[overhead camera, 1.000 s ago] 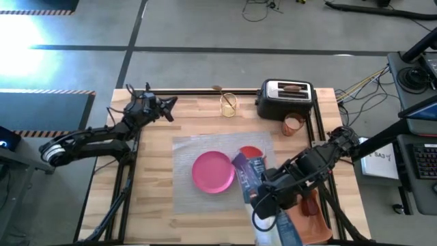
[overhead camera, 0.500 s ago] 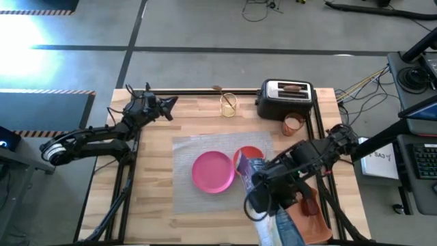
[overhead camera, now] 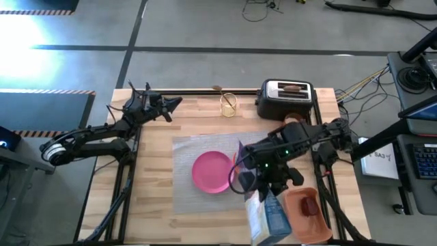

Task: Arrange a breakfast setting
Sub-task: Pour the cereal from the blue cereal box into the orange bowl on the gray table mat

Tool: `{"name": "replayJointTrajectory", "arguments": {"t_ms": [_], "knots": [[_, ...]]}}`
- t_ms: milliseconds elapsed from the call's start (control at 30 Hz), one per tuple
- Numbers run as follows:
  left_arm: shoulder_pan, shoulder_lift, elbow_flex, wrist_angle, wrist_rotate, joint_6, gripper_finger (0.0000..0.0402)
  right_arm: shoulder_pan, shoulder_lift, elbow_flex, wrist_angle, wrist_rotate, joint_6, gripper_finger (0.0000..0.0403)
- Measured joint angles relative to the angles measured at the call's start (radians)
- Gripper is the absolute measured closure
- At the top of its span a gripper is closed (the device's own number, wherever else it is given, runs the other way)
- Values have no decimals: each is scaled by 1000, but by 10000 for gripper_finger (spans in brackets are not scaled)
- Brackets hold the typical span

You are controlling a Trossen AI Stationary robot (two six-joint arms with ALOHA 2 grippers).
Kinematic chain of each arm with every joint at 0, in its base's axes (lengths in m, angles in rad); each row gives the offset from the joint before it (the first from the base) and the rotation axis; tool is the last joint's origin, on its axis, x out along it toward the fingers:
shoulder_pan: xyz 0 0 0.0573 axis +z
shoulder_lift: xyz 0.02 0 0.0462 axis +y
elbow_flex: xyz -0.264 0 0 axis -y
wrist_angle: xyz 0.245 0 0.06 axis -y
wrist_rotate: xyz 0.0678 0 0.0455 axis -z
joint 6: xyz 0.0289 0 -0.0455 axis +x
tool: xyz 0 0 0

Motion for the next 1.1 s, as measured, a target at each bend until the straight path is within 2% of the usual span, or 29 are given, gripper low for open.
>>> {"name": "replayJointTrajectory", "arguments": {"t_ms": [300, 567, 733, 1100], "knots": [[0, 0, 0, 0, 0, 0, 402, -72, 0, 0, 0, -81, 22, 294], [0, 0, 0, 0, 0, 15, 402, -96, 0, 0, 0, -97, 22, 294], [0, 0, 0, 1, 0, 15, 402, -108, 0, 0, 0, -170, 59, 295], [0, 0, 0, 2, 0, 18, 402, -159, -2, -3, 0, -171, 43, 295]]}}
